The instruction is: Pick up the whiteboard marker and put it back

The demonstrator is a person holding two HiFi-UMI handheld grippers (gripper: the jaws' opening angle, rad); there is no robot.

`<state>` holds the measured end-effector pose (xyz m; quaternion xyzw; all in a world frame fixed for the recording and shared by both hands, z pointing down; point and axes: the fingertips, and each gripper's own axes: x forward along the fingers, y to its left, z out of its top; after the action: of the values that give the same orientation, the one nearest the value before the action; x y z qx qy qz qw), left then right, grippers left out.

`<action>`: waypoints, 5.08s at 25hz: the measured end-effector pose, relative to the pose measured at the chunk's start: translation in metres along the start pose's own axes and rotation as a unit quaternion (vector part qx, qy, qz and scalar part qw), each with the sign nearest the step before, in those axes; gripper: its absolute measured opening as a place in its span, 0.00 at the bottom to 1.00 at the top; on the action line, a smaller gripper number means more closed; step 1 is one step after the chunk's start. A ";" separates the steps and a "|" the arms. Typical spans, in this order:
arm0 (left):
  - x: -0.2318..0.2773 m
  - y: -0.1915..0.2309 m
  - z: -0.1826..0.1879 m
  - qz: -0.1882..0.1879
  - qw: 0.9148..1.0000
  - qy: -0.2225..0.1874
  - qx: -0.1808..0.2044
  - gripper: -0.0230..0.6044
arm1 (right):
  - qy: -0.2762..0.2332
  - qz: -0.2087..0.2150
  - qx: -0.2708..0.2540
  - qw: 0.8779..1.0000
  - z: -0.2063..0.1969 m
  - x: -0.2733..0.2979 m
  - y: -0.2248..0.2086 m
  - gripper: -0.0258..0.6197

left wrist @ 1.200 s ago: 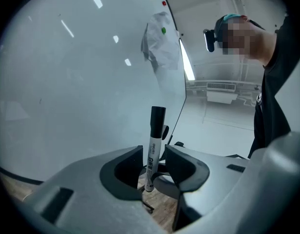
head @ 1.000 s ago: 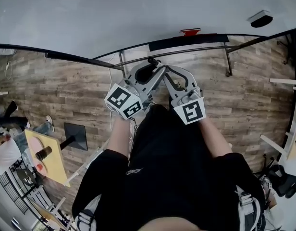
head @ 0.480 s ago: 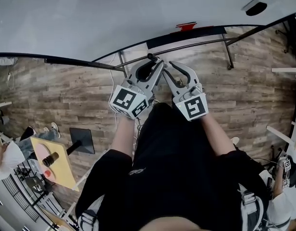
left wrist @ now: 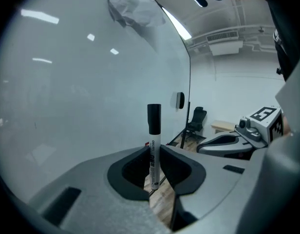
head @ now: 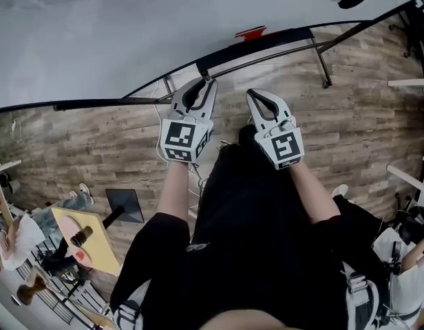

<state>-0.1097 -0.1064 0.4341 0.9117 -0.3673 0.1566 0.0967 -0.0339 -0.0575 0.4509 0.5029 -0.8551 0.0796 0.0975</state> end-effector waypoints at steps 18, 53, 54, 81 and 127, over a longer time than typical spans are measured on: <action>0.103 0.006 -0.040 0.054 0.950 0.209 0.225 0.14 | -0.017 -0.006 0.052 0.998 -0.022 0.016 -0.104 0.05; 0.178 0.036 -0.151 0.021 0.830 0.401 0.388 0.14 | 0.019 -0.060 0.096 0.993 -0.070 0.034 -0.163 0.05; 0.179 0.036 -0.150 0.019 0.828 0.400 0.393 0.14 | 0.019 -0.060 0.096 0.993 -0.071 0.034 -0.164 0.05; 0.177 0.042 -0.137 0.045 0.867 0.370 0.331 0.22 | 0.023 -0.046 0.078 0.996 -0.064 0.028 -0.156 0.05; -0.143 0.020 -0.020 0.185 0.978 -0.088 -0.030 0.05 | -0.066 -0.063 -0.054 0.994 0.066 -0.015 0.087 0.04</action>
<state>-0.2254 -0.0237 0.4035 0.8346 -0.5416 0.0802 0.0611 -0.1085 -0.0181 0.3794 0.5539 -0.8293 -0.0061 0.0731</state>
